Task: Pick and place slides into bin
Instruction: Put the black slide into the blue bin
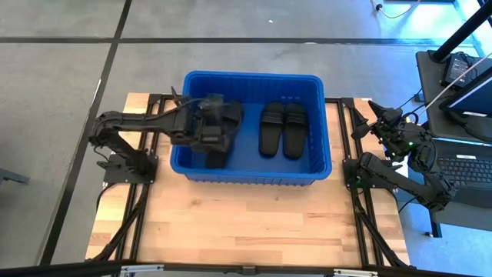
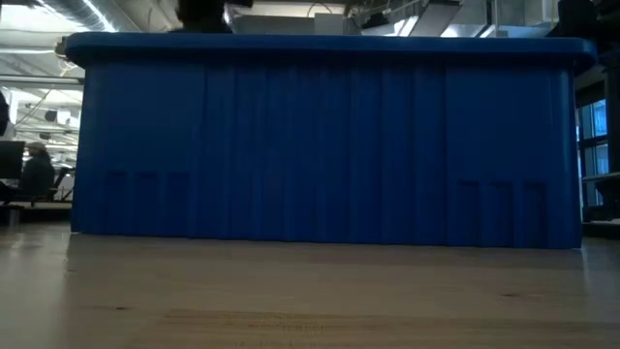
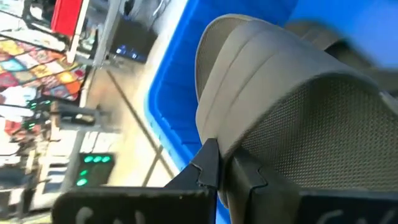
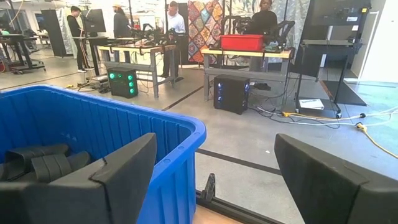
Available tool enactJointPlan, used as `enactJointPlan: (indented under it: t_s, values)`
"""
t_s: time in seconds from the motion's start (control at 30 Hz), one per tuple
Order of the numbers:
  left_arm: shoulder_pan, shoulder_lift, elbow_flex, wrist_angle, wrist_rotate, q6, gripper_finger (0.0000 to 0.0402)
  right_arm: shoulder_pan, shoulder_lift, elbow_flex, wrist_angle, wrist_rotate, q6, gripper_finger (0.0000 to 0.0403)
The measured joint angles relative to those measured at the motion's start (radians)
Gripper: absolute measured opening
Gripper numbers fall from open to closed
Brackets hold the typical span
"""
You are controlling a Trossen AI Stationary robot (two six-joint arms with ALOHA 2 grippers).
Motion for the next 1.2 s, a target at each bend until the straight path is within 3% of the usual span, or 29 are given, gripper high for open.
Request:
enactJointPlan:
  t_s: [0.23, 0.53, 1.2]
  values:
    - [0.113, 0.0, -0.17, 0.152, 0.035, 0.12, 0.0002, 0.0, 0.0, 0.0, 0.0, 0.002, 0.0, 0.0327]
    - [0.142, 0.0, -0.379, 0.315, 0.062, 0.196, 0.0002, 0.0, 0.0, 0.0, 0.0, 0.002, 0.0, 0.0327]
    - [0.131, -0.003, -0.557, 0.412, 0.225, 0.213, 0.0002, 0.0, 0.0, 0.0, 0.0, 0.002, 0.0, 0.0327]
